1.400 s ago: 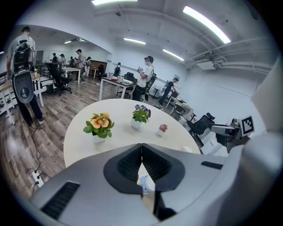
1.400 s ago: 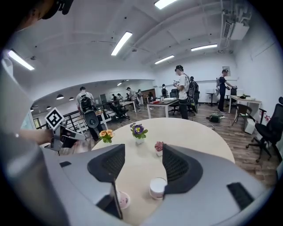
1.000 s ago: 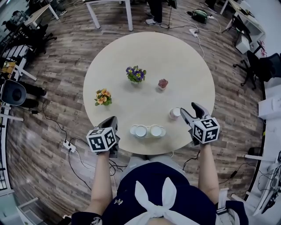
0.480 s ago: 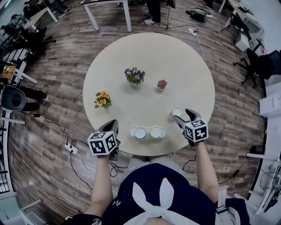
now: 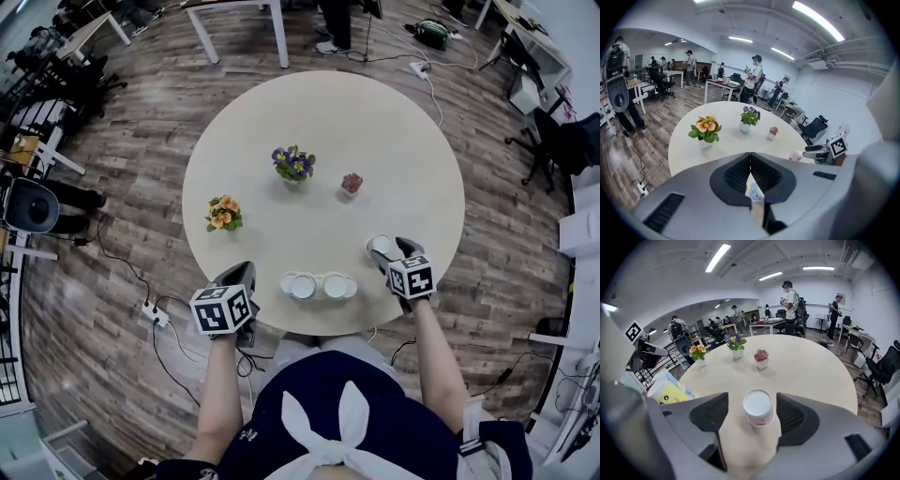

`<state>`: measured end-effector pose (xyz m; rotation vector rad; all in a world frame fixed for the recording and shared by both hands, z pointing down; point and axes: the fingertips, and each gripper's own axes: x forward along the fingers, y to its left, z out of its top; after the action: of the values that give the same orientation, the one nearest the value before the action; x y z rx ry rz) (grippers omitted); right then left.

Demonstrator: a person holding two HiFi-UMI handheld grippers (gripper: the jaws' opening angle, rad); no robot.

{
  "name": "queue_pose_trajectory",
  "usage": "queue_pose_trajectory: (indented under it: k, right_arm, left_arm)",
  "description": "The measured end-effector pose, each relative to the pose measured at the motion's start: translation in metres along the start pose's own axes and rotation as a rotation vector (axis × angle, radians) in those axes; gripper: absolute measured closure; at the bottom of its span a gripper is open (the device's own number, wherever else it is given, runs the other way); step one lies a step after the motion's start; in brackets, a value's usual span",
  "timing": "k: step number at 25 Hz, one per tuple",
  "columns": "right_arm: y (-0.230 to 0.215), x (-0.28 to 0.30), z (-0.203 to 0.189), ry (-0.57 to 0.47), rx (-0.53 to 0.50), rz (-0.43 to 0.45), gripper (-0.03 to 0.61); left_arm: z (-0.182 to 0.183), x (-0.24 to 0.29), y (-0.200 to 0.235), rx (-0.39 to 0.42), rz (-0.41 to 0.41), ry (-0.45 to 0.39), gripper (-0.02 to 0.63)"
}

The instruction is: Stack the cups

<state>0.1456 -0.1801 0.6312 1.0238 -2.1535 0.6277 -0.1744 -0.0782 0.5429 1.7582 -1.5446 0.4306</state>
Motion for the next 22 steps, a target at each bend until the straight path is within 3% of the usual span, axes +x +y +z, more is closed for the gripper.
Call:
queue_pose_trajectory:
  k: [14,22]
  right_arm:
    - [-0.006,0.029,-0.020,0.075,-0.014,0.036,0.269]
    - [-0.008,0.035,-0.018,0.066,-0.060,0.035,0.310]
  left_arm:
    - [0.002,0.004,-0.002,-0.049,0.031,-0.021,0.592]
    - [-0.012,0.010,-0.001,-0.100,0.038,-0.042,0.592]
